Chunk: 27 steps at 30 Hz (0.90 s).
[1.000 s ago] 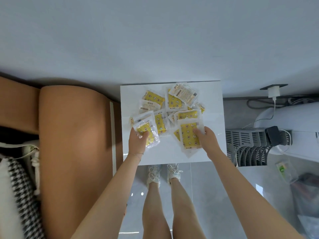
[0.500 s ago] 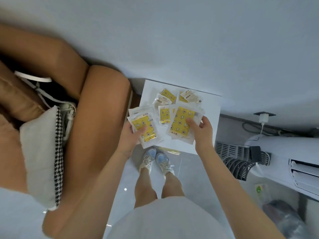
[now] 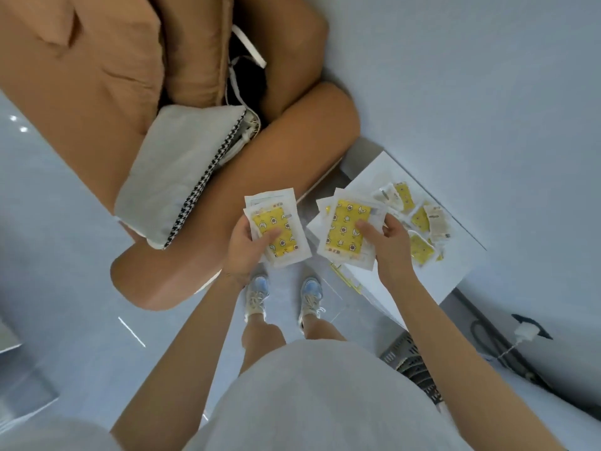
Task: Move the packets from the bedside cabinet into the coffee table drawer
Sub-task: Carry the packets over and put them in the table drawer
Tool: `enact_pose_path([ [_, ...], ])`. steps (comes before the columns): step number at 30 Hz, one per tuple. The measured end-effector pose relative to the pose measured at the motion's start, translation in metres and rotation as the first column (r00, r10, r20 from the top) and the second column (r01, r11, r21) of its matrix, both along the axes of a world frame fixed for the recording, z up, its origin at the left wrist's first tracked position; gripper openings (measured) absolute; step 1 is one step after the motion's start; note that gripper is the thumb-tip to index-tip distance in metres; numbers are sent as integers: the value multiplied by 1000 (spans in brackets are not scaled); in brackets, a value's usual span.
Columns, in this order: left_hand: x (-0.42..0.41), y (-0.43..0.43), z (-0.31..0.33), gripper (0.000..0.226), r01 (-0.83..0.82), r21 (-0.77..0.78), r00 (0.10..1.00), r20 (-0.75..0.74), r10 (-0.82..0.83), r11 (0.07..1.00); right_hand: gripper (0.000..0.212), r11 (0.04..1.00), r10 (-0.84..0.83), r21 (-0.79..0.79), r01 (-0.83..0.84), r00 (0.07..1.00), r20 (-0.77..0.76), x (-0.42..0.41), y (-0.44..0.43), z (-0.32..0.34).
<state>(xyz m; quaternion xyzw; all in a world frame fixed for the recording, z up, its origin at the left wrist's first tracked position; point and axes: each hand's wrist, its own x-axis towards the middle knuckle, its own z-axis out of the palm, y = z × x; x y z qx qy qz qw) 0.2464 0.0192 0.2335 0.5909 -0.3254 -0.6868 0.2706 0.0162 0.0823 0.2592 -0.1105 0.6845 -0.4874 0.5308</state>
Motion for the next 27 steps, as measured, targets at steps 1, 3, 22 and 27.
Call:
enact_pose_path([
  [1, 16, 3, 1, 36, -39, -3, 999, 16, 39, 999, 20, 999, 49, 0, -49, 999, -1, 13, -6, 2],
  [3, 49, 11, 3, 35, -100, -18, 994, 51, 101, 995, 23, 991, 136, 13, -136, 991, 2, 43, -17, 4],
  [22, 479, 125, 14, 37, -676, -45, 728, 115, 676, 735, 28, 772, 625, 89, -629, 777, 72, 488, -35, -5],
  [27, 569, 147, 11, 33, -792, -32, 605, 88, 791, 609, 33, 718, 684, 83, -691, 722, 102, 582, -36, -2],
])
